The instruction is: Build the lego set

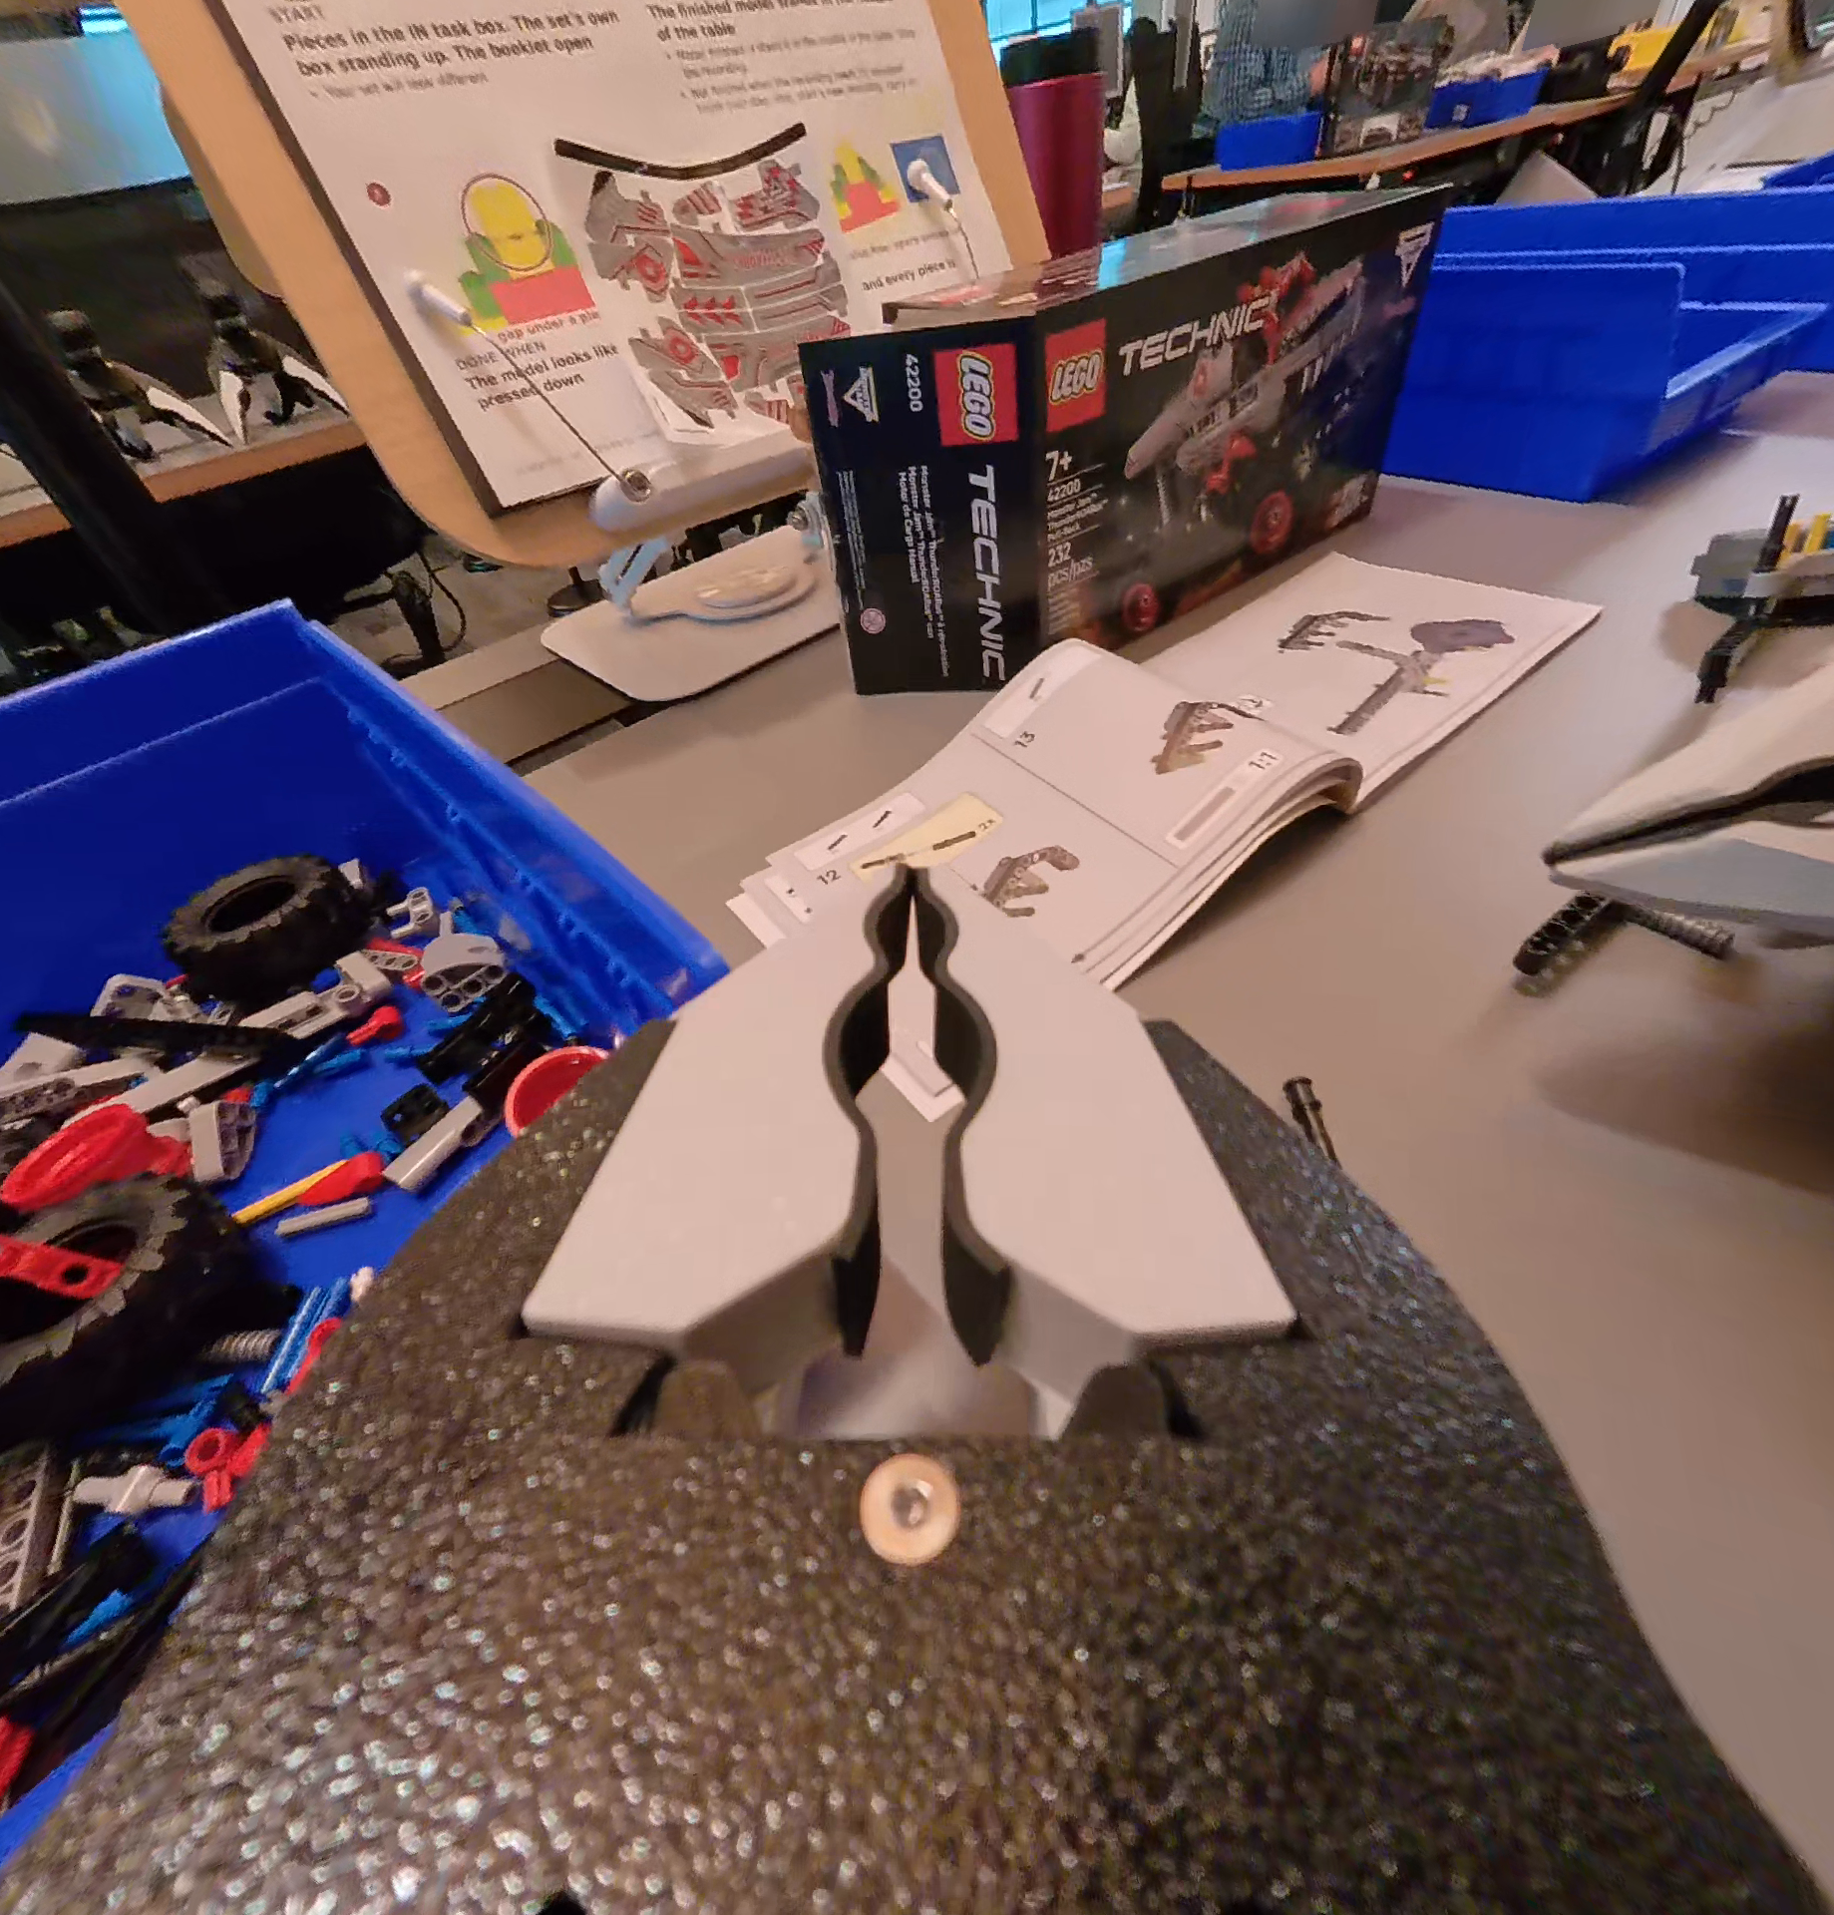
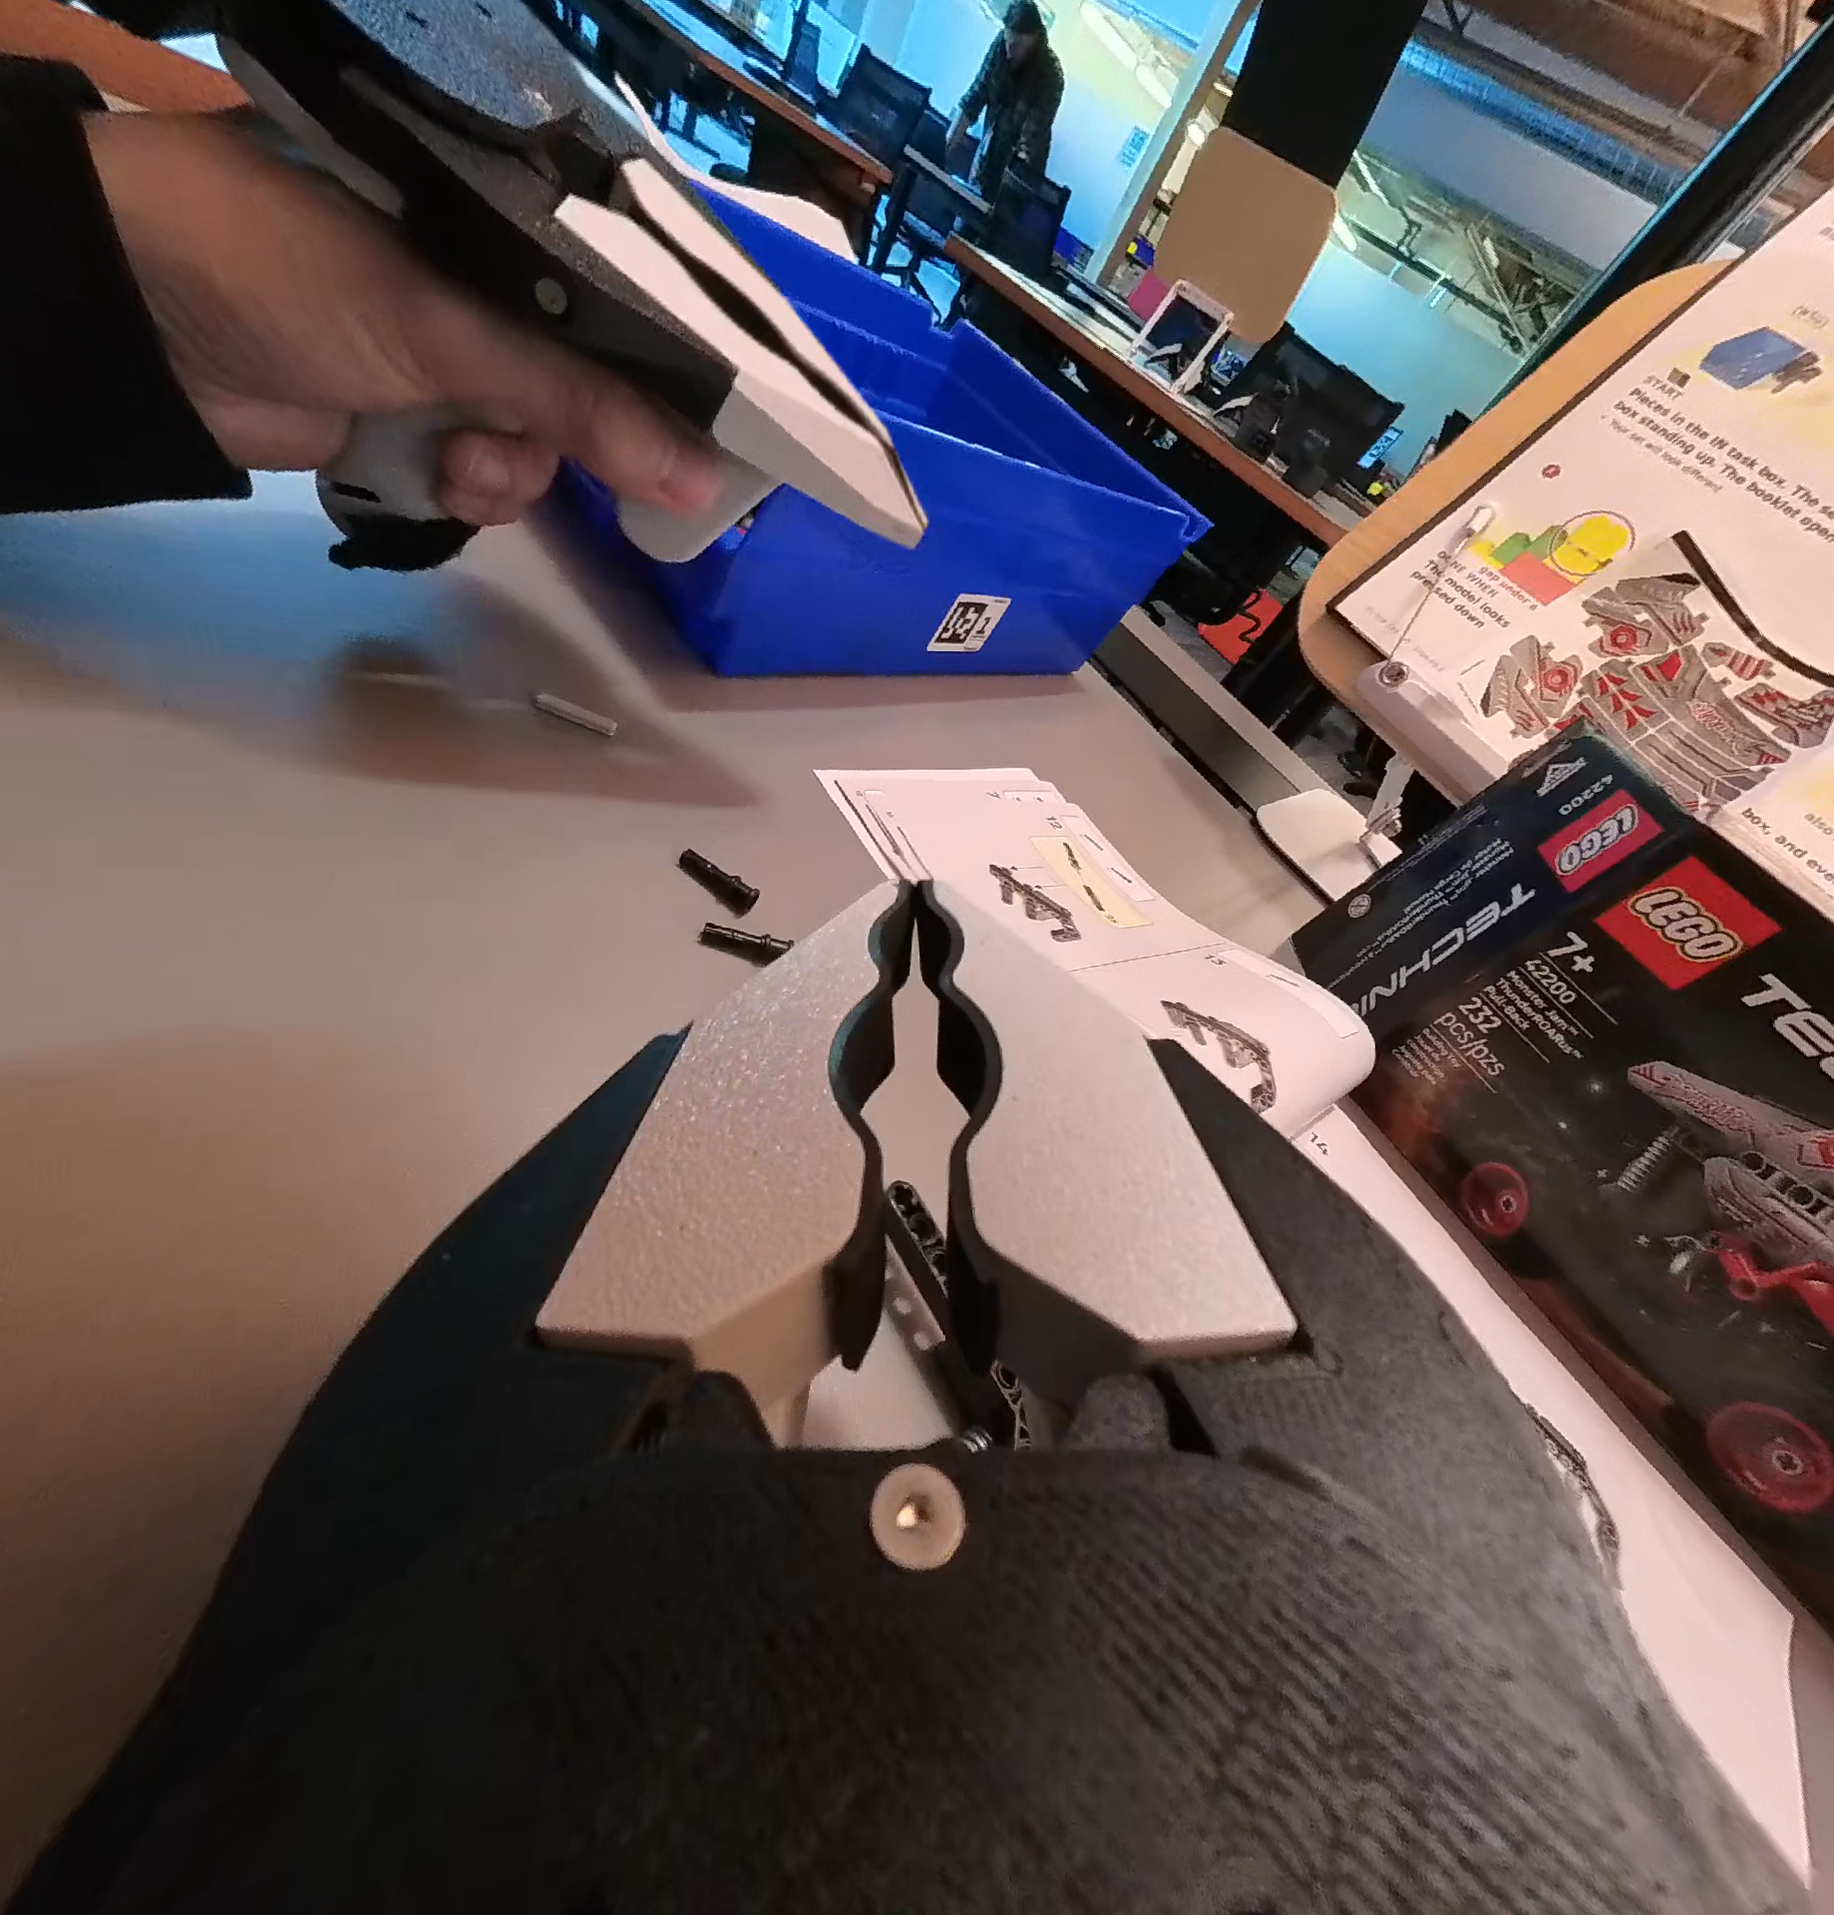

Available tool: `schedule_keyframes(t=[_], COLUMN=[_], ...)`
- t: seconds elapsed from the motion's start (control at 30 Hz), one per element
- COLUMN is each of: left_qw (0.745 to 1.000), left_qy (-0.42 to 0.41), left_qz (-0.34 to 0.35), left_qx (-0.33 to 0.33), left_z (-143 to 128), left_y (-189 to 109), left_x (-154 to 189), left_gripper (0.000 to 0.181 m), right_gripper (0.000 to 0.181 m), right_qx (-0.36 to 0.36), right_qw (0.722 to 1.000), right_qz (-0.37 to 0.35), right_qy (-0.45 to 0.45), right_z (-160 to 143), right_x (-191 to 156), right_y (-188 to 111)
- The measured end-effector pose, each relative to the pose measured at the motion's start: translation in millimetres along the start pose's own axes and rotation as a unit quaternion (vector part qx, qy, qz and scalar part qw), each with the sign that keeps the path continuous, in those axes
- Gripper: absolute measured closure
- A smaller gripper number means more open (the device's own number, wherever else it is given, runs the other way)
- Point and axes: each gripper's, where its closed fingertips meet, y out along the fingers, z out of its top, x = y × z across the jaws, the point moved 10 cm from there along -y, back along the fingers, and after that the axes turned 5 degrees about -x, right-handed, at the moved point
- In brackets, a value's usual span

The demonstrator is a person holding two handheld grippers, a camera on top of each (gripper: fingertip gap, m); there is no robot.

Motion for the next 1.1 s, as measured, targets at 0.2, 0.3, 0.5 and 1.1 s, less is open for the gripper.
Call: schedule_keyframes(t=[0.2,0.3,0.5,1.1], left_qw=[1.000,1.000,1.000,1.000], left_qy=[0.010,0.012,0.009,0.005], left_qz=[0.012,0.016,0.023,0.021], left_qx=[-0.006,-0.009,-0.014,-0.023], left_z=[-0.6,-1.2,-2.4,-4.2], left_y=[0.3,0.6,0.5,1.3], left_x=[0.6,0.7,-0.6,-0.2], left_gripper=[0.181,0.181,0.181,0.181], right_gripper=[0.181,0.181,0.181,0.181], right_qx=[-0.006,-0.007,-0.012,-0.021], right_qw=[1.000,1.000,1.000,0.999], right_qz=[0.002,0.001,0.004,0.012], right_qy=[-0.010,-0.009,-0.015,-0.026], right_z=[-0.3,-0.3,-0.5,-0.8], right_x=[-1.8,-1.5,-2.7,-4.5], right_y=[1.3,1.6,2.9,5.5])
